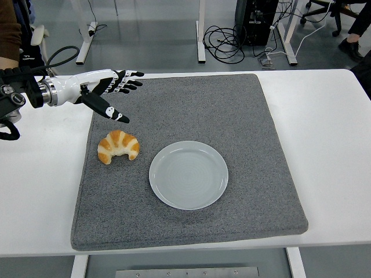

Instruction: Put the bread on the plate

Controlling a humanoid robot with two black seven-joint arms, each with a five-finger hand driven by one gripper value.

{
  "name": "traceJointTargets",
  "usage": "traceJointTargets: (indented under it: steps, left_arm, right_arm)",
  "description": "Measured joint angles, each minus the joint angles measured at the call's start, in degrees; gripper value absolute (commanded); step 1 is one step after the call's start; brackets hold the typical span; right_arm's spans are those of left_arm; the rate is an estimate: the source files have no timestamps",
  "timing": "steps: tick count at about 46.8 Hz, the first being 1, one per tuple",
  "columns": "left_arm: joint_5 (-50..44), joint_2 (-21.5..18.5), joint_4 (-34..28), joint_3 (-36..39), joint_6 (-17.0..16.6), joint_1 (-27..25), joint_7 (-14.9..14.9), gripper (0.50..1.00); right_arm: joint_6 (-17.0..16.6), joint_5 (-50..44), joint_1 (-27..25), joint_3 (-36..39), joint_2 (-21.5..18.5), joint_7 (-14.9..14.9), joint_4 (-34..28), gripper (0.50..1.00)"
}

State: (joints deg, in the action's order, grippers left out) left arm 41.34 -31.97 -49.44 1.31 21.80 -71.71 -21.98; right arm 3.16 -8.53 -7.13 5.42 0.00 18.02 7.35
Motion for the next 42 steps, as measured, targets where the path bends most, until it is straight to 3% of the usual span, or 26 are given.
traceJointTargets:
  steps: [8, 16, 34, 42]
  left_arm:
    - [8.22, -3.71, -6.03, -0.06, -4.17, 0.23, -0.02, 0.968]
    - [11.00, -4.89, -6.74, -0.07, -7.50, 1.55, -0.36, 0.968]
    - [11.19, -4.95, -7.17, -0.26, -14.25, 7.42, -7.18, 0.968]
    - [12.59, -4.59, -7.14, -0.02, -16.75, 9.34, -8.40, 0.966]
  right_arm:
    - [0.00, 0.00, 0.02, 0.03, 0.00, 0.00, 0.00, 1.000]
    - [0.00, 0.00, 0.10, 0.03, 0.00, 0.00, 0.04, 1.000]
    - [0.00, 0.00, 0.16, 0.03, 0.00, 0.00, 0.03, 1.000]
    - [0.00, 0.00, 0.19, 0.03, 0.00, -0.01, 0.04, 1.000]
